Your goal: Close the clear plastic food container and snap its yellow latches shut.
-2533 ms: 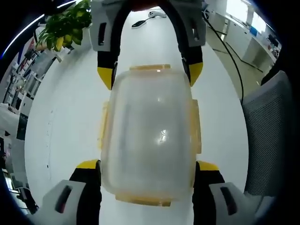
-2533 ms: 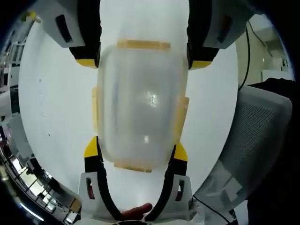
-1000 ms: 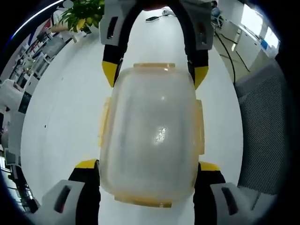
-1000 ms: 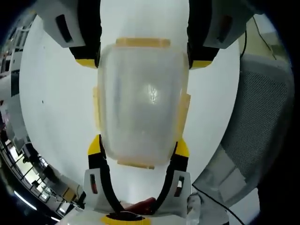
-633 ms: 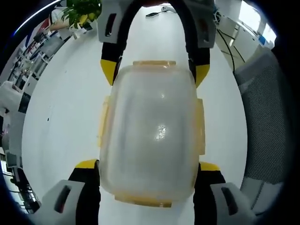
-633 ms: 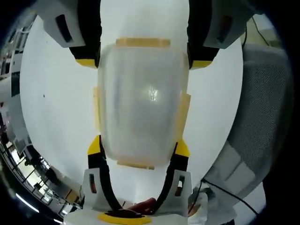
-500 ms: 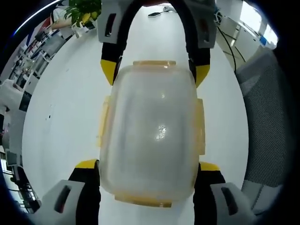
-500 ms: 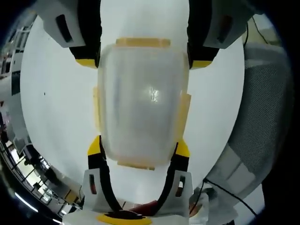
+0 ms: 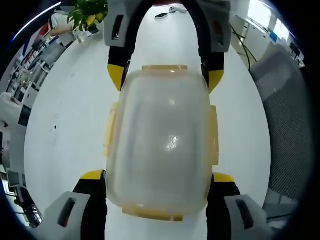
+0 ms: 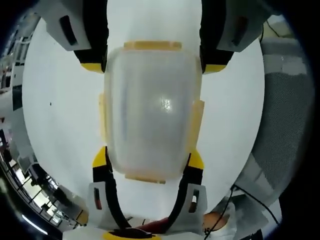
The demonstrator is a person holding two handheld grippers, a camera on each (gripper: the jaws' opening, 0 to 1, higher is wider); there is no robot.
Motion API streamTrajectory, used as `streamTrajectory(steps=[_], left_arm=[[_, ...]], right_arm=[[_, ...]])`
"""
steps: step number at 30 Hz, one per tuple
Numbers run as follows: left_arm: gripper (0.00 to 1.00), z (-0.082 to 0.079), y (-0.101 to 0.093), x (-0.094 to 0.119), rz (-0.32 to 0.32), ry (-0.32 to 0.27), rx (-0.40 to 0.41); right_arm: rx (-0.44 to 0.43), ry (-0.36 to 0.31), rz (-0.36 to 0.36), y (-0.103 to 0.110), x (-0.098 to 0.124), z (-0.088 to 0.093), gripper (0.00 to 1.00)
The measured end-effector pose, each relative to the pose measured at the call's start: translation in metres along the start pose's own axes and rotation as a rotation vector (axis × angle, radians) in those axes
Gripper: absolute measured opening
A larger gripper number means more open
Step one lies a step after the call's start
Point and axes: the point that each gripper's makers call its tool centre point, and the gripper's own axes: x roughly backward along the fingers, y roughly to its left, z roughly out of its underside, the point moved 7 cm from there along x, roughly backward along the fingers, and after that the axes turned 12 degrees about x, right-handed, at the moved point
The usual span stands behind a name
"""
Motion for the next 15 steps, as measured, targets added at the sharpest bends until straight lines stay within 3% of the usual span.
streamTrajectory(steps=[15], left_arm=[[0.8,0.003,0.032,-0.001,-0.007,-0.005,0.02]], right_arm=[[0.02,-0.019,-0.001,-0.033,-0.004,0.001,0.73]])
